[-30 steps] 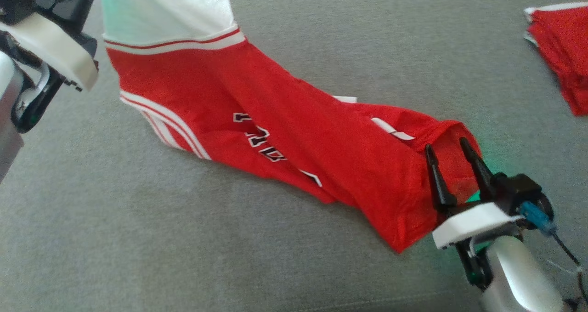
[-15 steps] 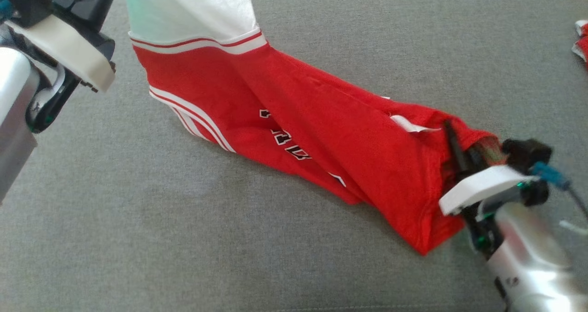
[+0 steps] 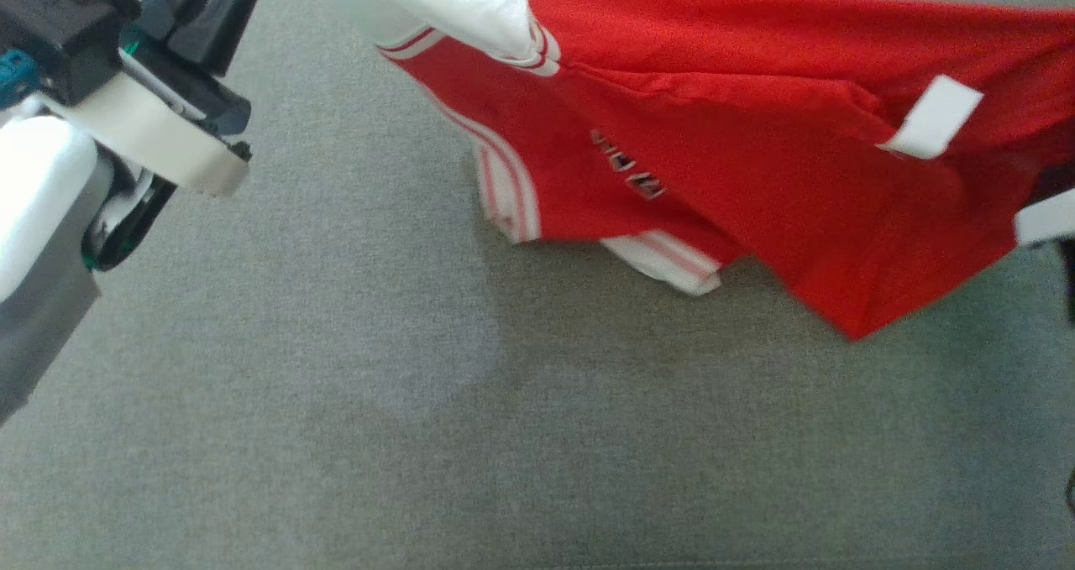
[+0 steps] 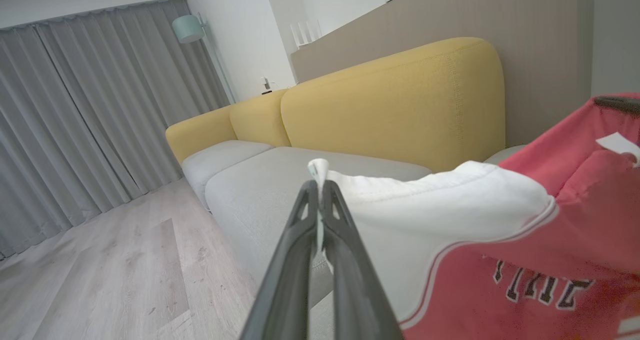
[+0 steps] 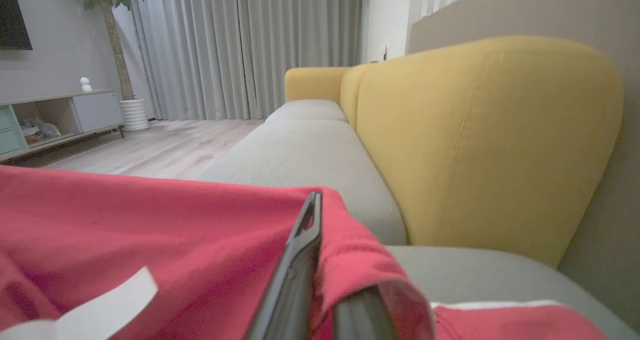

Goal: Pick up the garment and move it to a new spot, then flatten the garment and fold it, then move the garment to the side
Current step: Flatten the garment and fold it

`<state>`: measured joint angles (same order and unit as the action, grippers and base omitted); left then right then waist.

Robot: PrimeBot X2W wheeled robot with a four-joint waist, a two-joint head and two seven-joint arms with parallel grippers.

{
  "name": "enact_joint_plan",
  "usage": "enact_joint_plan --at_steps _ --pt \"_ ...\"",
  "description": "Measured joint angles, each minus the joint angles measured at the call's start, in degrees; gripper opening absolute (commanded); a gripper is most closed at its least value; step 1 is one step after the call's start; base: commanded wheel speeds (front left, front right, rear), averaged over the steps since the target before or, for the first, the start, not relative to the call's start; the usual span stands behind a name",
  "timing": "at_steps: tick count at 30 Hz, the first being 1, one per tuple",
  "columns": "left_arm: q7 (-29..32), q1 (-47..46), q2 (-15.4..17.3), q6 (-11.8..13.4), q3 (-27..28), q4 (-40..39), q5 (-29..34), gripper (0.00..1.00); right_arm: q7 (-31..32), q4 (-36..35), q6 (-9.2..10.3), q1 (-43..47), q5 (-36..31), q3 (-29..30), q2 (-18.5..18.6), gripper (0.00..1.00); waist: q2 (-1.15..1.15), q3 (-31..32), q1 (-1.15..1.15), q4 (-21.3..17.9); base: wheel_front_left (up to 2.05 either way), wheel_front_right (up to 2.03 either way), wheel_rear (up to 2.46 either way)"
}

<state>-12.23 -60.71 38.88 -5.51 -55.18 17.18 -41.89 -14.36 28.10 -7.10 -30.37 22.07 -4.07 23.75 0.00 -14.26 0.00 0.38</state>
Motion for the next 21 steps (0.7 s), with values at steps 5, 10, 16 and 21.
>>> enact_joint_plan --at_steps 5,10,16,21 --pt "-1.0 1.7 1.0 0.3 0.8 -1.3 -0.1 0.0 0.0 -5.4 0.0 -1.5 -5.9 8.2 -0.2 0.0 0.0 0.0 0.0 0.5 0.0 0.0 0.0" --pt "-1.5 3.5 1.6 0.6 1.5 -2.7 -1.6 0.0 -0.3 -9.3 0.0 -1.2 -9.3 10.5 -0.8 0.0 0.0 1.4 0.0 1.3 0.0 0.0 0.0" --pt "-0.9 5.1 2.0 0.4 1.0 -3.5 -2.6 0.0 0.9 -4.7 0.0 -1.7 -10.3 5.1 -0.1 0.02 0.0 2.1 0.0 2.1 0.0 0.0 0.0" --pt "-0.9 4.6 0.8 0.2 0.5 -3.2 -2.6 0.0 3.2 5.9 0.0 -11.8 -8.4 -2.4 0.7 1.0 0.0 0.4 0.0 3.1 0.0 0.0 0.0"
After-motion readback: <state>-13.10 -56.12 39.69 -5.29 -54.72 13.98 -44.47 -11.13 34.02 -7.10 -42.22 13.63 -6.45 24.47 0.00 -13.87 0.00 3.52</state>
